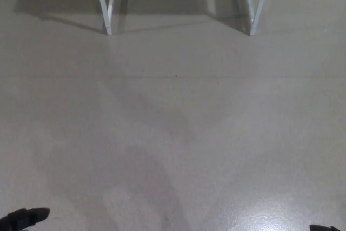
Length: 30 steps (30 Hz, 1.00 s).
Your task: The robot walk towards a table in front and click the button on the base of the boilling pot using its left middle finger
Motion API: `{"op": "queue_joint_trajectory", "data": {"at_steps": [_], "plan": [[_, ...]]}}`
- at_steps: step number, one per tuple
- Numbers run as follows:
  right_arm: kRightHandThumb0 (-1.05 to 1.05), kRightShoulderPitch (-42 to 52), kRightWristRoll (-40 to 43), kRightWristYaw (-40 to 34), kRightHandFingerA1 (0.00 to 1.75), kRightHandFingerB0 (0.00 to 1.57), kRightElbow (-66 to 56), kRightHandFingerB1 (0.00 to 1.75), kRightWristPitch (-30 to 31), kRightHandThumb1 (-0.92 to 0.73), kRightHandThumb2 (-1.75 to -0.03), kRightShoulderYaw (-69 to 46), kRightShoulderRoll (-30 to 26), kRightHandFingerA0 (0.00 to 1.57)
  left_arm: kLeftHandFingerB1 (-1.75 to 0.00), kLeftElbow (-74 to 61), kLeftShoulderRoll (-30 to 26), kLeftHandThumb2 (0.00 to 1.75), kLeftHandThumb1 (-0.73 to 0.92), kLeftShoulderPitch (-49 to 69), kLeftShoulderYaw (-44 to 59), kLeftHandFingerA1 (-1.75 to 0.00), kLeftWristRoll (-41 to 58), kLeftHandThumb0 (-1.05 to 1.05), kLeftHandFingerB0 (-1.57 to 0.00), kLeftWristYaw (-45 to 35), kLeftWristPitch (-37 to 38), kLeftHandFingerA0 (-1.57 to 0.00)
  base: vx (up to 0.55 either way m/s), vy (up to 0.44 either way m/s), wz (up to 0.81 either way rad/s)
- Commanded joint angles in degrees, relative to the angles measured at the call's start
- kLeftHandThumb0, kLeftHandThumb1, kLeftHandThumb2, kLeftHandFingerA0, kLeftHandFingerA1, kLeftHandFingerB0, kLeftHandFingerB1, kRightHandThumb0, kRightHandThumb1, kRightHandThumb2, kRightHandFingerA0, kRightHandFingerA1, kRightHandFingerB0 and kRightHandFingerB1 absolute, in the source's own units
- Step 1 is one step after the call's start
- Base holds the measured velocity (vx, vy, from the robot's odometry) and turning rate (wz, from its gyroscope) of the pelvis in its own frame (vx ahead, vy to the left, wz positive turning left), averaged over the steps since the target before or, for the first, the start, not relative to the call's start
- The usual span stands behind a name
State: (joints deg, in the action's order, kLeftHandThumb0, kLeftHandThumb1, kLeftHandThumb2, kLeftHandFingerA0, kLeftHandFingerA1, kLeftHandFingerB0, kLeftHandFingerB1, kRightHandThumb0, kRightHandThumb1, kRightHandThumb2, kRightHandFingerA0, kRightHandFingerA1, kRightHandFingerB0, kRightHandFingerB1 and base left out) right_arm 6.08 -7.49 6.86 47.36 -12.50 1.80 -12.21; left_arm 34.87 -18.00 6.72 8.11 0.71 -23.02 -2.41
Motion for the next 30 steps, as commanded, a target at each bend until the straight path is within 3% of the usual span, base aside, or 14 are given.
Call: {"op": "queue_joint_trajectory", "data": {"at_steps": [1, 14, 16, 23, 24, 25, 30], "plan": [[0.21, 0.5, 0.5, 1.1, 0.58, 0.06, 0.0, 0.41, -3.5, -0.92, -0.87, -0.2, -1.2, 0.36, -0.35, -0.6, -1.5, 0.55, 0.49, 0.5, 0.7, -0.42, 3.4, -0.27, -0.34, -4.5, -2.5, -0.39, 0.00, 0.000, 0.00], [0.22, 1.3, 0.7, 1.8, 0.58, 0.04, 1.3, 0.41, -5.6, -0.92, -0.92, -0.3, -1.5, 0.33, -0.41, -1.9, -1.2, 0.62, 0.43, 2.2, 0.3, -0.46, 3.8, -0.32, -0.35, -4.3, -3.1, -0.37, 0.00, 0.000, 0.00], [0.24, 1.4, 0.6, 1.9, 0.57, 0.03, 1.7, 0.40, -5.9, -0.92, -0.92, -0.3, -1.5, 0.32, -0.34, -1.8, -1.3, 0.54, 0.49, 2.5, 0.2, -0.41, 3.8, -0.23, -0.35, -4.4, -3.0, -0.40, 0.02, -0.001, 0.55], [0.24, 1.3, 0.0, 1.1, 0.56, 0.04, 3.8, 0.40, -7.4, -0.92, -0.91, 0.0, -1.6, 0.32, -0.35, -1.9, -1.4, 0.57, 0.49, 3.3, 0.1, -0.43, 3.9, -0.25, -0.32, -4.6, -3.0, -0.40, 0.07, 0.058, 0.01], [0.24, 1.5, 0.0, 1.2, 0.56, 0.02, 4.0, 0.39, -7.4, -0.92, -0.93, 0.1, -1.7, 0.31, -0.35, -2.2, -1.3, 0.57, 0.50, 3.7, 0.1, -0.42, 3.8, -0.25, -0.31, -4.6, -3.2, -0.39, 0.12, 0.157, -0.05], [0.13, 1.6, 0.1, 1.4, 0.54, 0.10, 3.7, 0.54, -7.4, -0.88, -1.27, 0.1, -1.7, 0.14, -0.34, -2.1, -1.3, 0.56, 0.50, 3.7, 0.1, -0.42, 3.8, -0.25, -0.32, -4.5, -3.1, -0.39, 0.13, 0.233, -0.09], [0.14, 1.5, 0.1, 1.6, 0.54, 0.10, 4.6, 0.54, -8.7, -0.89, -1.27, 0.1, -1.9, 0.14, -0.34, -2.3, -1.2, 0.56, 0.49, 3.9, 0.0, -0.42, 3.9, -0.26, -0.32, -4.6, -2.8, -0.38, 0.15, 0.420, -0.23]]}}
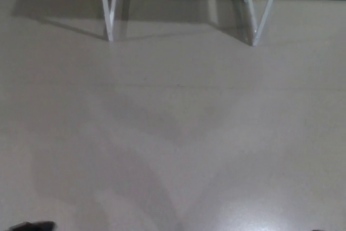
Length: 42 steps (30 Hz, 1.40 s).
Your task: The robot walk towards a table in front and click the button on the base of the boilling pot using its left middle finger
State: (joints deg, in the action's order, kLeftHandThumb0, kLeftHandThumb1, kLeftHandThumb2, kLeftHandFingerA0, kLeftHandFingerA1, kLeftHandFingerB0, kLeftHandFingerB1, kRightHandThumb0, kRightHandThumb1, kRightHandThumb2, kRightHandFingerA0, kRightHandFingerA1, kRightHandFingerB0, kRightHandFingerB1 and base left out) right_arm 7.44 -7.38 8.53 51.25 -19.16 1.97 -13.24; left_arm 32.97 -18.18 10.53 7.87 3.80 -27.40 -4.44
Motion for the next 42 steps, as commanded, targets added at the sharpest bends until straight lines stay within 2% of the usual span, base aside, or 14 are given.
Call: {"op": "queue_joint_trajectory", "data": {"at_steps": [1, 5, 6, 19, 28, 42], "plan": [[0.13, -0.2, -0.1, -0.1, 0.54, 0.10, 0.8, 0.54, -1.8, -0.88, -1.27, 0.0, -0.8, 0.14, -0.34, -0.2, -1.2, 0.56, 0.49, -0.2, 0.2, -0.42, 0.7, -0.27, -0.31, -0.2, -0.8, -0.37, 0.19, 0.249, 0.01], [0.13, -0.1, 0.0, 0.0, 0.53, 0.09, 0.2, 0.54, -1.0, -0.88, -1.27, 0.0, -0.8, 0.13, -0.35, -0.4, -1.2, 0.56, 0.50, -0.1, 0.3, -0.42, 1.1, -0.25, -0.32, -0.5, -1.0, -0.39, 0.23, 0.196, -0.01], [0.24, -0.1, -0.2, -0.2, 0.55, 0.02, 0.2, 0.37, -1.0, -0.92, -0.90, 0.1, -0.8, 0.30, -0.35, -0.3, -1.3, 0.56, 0.50, -0.1, 0.2, -0.43, 1.1, -0.25, -0.32, -0.5, -0.7, -0.39, 0.21, 0.080, 0.10], [0.24, -0.7, -0.1, -0.1, 0.57, 0.01, 1.4, 0.39, -1.4, -0.92, -0.93, 0.2, -0.8, 0.30, -0.35, -0.7, -1.6, 0.56, 0.49, 0.1, -0.5, -0.42, 0.5, -0.27, -0.31, 0.1, -0.6, -0.39, 0.26, -0.117, 0.23], [0.24, -0.9, -0.5, -0.3, 0.58, 0.02, 1.9, 0.40, -1.6, -0.92, -0.92, 0.6, -1.0, 0.32, -0.34, -0.9, -1.7, 0.55, 0.50, 0.2, -0.8, -0.41, 0.4, -0.26, -0.33, 0.6, -0.7, -0.38, 0.17, -0.137, -0.04], [0.24, -1.7, -1.3, -0.9, 0.57, 0.04, 2.4, 0.40, -1.2, -0.92, -0.89, 1.5, -1.4, 0.32, -0.35, -0.5, -2.0, 0.56, 0.50, -0.4, -1.5, -0.41, 0.0, -0.26, -0.34, 1.1, -0.6, -0.41, 0.14, 0.045, 0.03]]}}
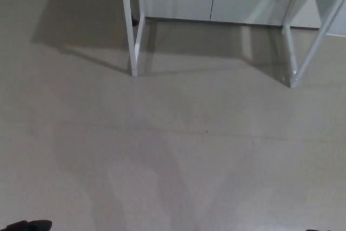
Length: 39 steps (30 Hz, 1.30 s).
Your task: The robot walk towards a table in front and click the button on the base of the boilling pot using its left middle finger
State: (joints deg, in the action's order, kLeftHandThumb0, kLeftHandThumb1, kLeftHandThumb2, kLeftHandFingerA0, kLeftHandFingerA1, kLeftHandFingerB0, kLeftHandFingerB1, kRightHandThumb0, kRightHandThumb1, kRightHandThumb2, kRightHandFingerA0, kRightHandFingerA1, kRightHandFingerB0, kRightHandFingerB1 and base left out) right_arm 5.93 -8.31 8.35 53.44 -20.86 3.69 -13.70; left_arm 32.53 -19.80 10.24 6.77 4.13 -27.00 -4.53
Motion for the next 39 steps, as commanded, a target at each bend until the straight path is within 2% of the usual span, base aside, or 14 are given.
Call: {"op": "queue_joint_trajectory", "data": {"at_steps": [1, 13, 14, 15, 16, 17, 18, 19, 23, 24, 26, 35, 39], "plan": [[0.24, -0.1, -0.3, -0.7, 0.57, 0.04, 0.1, 0.40, 0.6, -0.92, -0.89, -0.2, -0.9, 0.32, -0.35, -0.1, -0.4, 0.56, 0.50, 0.0, -0.4, -0.41, -0.3, -0.26, -0.34, 0.7, -0.5, -0.41, 0.09, -0.134, 0.00], [0.24, -0.3, -0.4, -0.6, 0.58, 0.04, 0.7, 0.40, 0.0, -0.92, -0.89, -0.1, -0.9, 0.33, -0.34, -0.9, -0.7, 0.54, 0.49, 0.3, -0.8, -0.41, 0.0, -0.22, -0.33, 0.5, -0.4, -0.42, 0.06, -0.169, -0.07], [0.14, -0.4, -0.4, -0.3, 0.55, 0.11, 0.7, 0.54, 0.1, -0.87, -1.26, 0.0, -1.0, 0.16, -0.41, -0.2, -0.8, 0.62, 0.42, 0.1, -1.1, -0.46, -0.5, -0.31, -0.33, 0.8, 0.5, -0.39, 0.00, 0.000, 0.00], [0.25, -0.4, -0.6, -0.3, 0.56, 0.03, 0.7, 0.39, 0.1, -0.92, -0.90, 0.1, -1.1, 0.31, -0.35, 0.0, -0.8, 0.56, 0.51, 0.1, -1.2, -0.42, -0.6, -0.26, -0.33, 0.7, 0.7, -0.40, 0.00, 0.000, 0.00], [0.25, -0.5, -0.9, -0.5, 0.56, 0.03, 0.7, 0.39, 0.0, -0.92, -0.90, 0.4, -1.2, 0.31, -0.35, -0.3, -0.8, 0.56, 0.51, 0.2, -1.1, -0.42, -0.2, -0.26, -0.33, 0.4, 0.5, -0.40, 0.09, 0.053, -0.02], [0.25, -0.5, -1.0, -0.6, 0.56, 0.03, 0.8, 0.39, 0.0, -0.92, -0.90, 0.4, -1.3, 0.31, -0.41, -0.2, -1.1, 0.63, 0.43, 0.2, -1.7, -0.45, -1.2, -0.33, -0.32, 1.1, 0.9, -0.37, 0.09, 0.064, 0.01], [0.14, -0.4, -1.0, -0.5, 0.55, 0.11, 0.7, 0.54, 0.0, -0.87, -1.26, 0.5, -1.3, 0.16, -0.35, -0.2, -0.9, 0.54, 0.49, 0.2, -1.5, -0.41, -0.8, -0.24, -0.34, 1.0, 0.7, -0.41, 0.10, 0.111, 0.05], [0.25, -0.4, -1.0, -0.5, 0.57, 0.03, 0.7, 0.40, -0.1, -0.92, -0.90, 0.6, -1.3, 0.31, -0.41, -0.1, -1.0, 0.63, 0.43, 0.2, -1.5, -0.45, -0.9, -0.33, -0.33, 1.1, 0.8, -0.37, 0.10, 0.259, 0.34], [0.25, -0.4, -1.1, -0.6, 0.57, 0.03, 0.8, 0.40, -0.1, -0.92, -0.90, 0.8, -1.4, 0.31, -0.41, -0.1, -1.1, 0.63, 0.43, 0.4, -1.8, -0.45, -1.1, -0.33, -0.33, 1.3, 1.1, -0.37, 0.09, 0.114, 0.05], [0.25, -0.5, -1.1, -0.6, 0.57, 0.04, 1.4, 0.41, -0.7, -0.92, -0.89, 0.9, -1.5, 0.32, -0.35, 0.1, -1.1, 0.56, 0.50, 0.4, -1.9, -0.42, -1.0, -0.27, -0.33, 1.1, 1.3, -0.40, 0.07, -0.042, 0.08], [0.24, -0.4, -1.8, -1.0, 0.56, 0.07, 0.9, 0.41, -0.2, -0.92, -0.84, 1.4, -1.7, 0.33, -0.35, -0.3, -1.2, 0.56, 0.51, 0.6, -1.9, -0.42, -0.9, -0.27, -0.33, 0.9, 1.2, -0.40, 0.04, -0.038, 0.03], [0.25, -0.5, -1.6, -0.9, 0.57, 0.05, 0.8, 0.40, 0.3, -0.92, -0.88, 1.7, -1.8, 0.32, -0.35, -0.1, -1.2, 0.56, 0.50, 0.6, -2.0, -0.42, -1.0, -0.27, -0.34, 1.0, 1.6, -0.41, 0.13, -0.196, 0.05], [0.24, -0.5, -2.7, -1.8, 0.56, 0.08, 0.3, 0.41, 0.9, -0.92, -0.83, 2.8, -2.2, 0.35, -0.35, -0.5, -1.4, 0.55, 0.50, 0.9, -2.3, -0.41, -1.4, -0.25, -0.34, 1.2, 2.1, -0.41, 0.18, -0.138, 0.04]]}}
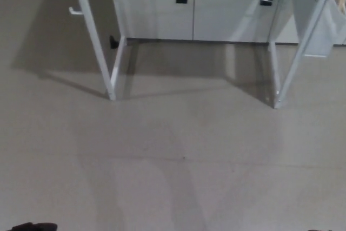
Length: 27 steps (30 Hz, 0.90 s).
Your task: The robot walk towards a table in front and click the button on the base of the boilling pot using its left middle finger
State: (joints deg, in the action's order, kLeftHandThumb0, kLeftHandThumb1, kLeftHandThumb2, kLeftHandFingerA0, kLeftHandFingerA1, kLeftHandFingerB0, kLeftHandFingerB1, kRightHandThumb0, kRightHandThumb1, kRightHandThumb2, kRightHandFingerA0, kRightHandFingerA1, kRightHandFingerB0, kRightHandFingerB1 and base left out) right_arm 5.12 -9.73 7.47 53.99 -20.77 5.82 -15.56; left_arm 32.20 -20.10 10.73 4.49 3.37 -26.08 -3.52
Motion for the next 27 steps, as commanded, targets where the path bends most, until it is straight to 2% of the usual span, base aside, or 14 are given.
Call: {"op": "queue_joint_trajectory", "data": {"at_steps": [1, 3, 4, 16, 22, 27], "plan": [[0.24, 0.4, -1.2, -0.9, 0.56, 0.08, -0.3, 0.41, 0.9, -0.92, -0.83, 0.7, -0.4, 0.35, -0.35, -0.1, -1.1, 0.55, 0.50, 0.4, -0.1, -0.41, -0.6, -0.25, -0.34, 0.3, 1.1, -0.41, 0.11, -0.145, -0.03], [0.24, 0.0, -1.0, -0.7, 0.55, 0.07, 0.1, 0.41, 0.9, -0.92, -0.84, 0.7, -0.4, 0.33, -0.35, 0.5, -1.0, 0.55, 0.50, -0.1, -0.1, -0.41, -0.7, -0.24, -0.35, 0.4, 1.3, -0.41, 0.14, -0.121, -0.05], [0.24, 0.0, -0.9, -0.5, 0.56, 0.07, 0.2, 0.41, 0.7, -0.92, -0.84, 0.7, -0.5, 0.33, -0.41, 0.6, -1.0, 0.63, 0.43, -0.2, -0.2, -0.46, -0.9, -0.33, -0.33, 0.7, 1.1, -0.38, 0.16, -0.092, -0.08], [0.23, 0.2, -1.6, -0.5, 0.56, 0.10, -0.9, 0.41, 1.7, -0.92, -0.82, 1.4, -1.0, 0.35, -0.41, 0.1, -1.5, 0.63, 0.43, 0.2, -1.3, -0.47, -1.6, -0.33, -0.32, 1.2, 2.1, -0.40, 0.24, 0.077, -0.04], [0.23, 0.2, -1.5, -0.2, 0.55, 0.09, -1.0, 0.41, 1.9, -0.92, -0.83, 1.5, -1.0, 0.34, -0.41, 1.3, -1.7, 0.64, 0.42, -0.3, -1.3, -0.47, -1.3, -0.35, -0.32, 0.6, 2.9, -0.39, 0.29, -0.146, 0.11], [0.23, -0.2, -1.6, -0.2, 0.55, 0.11, -0.1, 0.42, 2.2, -0.92, -0.83, 1.8, -1.0, 0.34, -0.41, 1.0, -2.1, 0.64, 0.44, -0.2, -2.3, -0.47, -2.4, -0.34, -0.33, 1.5, 3.1, -0.40, 0.35, -0.346, 0.20]]}}
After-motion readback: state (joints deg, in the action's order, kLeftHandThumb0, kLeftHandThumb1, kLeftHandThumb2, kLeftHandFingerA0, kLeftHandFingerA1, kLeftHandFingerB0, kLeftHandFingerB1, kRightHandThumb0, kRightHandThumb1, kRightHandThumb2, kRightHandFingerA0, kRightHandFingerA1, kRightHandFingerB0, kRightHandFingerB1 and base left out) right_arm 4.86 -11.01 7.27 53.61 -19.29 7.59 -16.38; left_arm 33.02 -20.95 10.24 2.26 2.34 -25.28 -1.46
